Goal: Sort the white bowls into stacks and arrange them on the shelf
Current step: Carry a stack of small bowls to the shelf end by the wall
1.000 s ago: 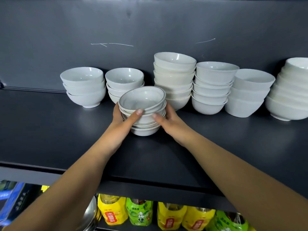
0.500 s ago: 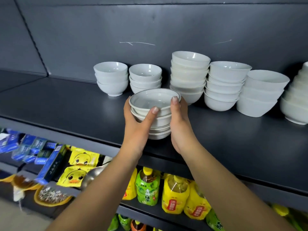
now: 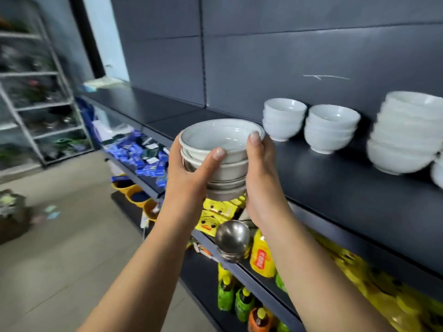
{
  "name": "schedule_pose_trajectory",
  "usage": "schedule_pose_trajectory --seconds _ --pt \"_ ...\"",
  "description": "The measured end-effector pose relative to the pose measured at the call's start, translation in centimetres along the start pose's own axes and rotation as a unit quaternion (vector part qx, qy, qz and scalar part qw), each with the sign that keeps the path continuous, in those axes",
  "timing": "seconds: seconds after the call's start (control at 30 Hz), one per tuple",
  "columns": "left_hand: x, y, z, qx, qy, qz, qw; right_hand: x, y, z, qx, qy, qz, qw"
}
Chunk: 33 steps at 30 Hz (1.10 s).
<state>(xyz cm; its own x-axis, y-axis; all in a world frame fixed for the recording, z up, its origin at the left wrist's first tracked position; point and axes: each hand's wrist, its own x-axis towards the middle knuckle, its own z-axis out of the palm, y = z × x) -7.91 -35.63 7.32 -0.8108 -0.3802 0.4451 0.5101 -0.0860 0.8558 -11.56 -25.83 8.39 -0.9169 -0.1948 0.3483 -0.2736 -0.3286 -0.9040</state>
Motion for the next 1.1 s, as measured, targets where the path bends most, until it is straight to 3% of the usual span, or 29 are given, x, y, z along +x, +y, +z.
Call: schedule_pose_trajectory --seconds 0.23,0.5,0.83,1.1 --pt "4.0 4.4 -15.6 0.062 0.086 0.047 0.993 2.5 4.6 16.5 0.052 -0.119 0.062 0.99" --pt "7.2 8.1 -34.0 0.116 0.193 0.085 0.971 4.0 11.1 35.8 0.108 -0.225 0.071 0.966" --pt "12.9 6.5 -47.2 0.138 0.251 0.048 0.957 9.0 18.8 48.7 0.151 -0.285 0.118 0.939" --pt "23.0 2.4 -54.2 0.172 0.308 0.02 0.936 19.1 26.9 56.2 0.194 -0.318 0.163 0.914"
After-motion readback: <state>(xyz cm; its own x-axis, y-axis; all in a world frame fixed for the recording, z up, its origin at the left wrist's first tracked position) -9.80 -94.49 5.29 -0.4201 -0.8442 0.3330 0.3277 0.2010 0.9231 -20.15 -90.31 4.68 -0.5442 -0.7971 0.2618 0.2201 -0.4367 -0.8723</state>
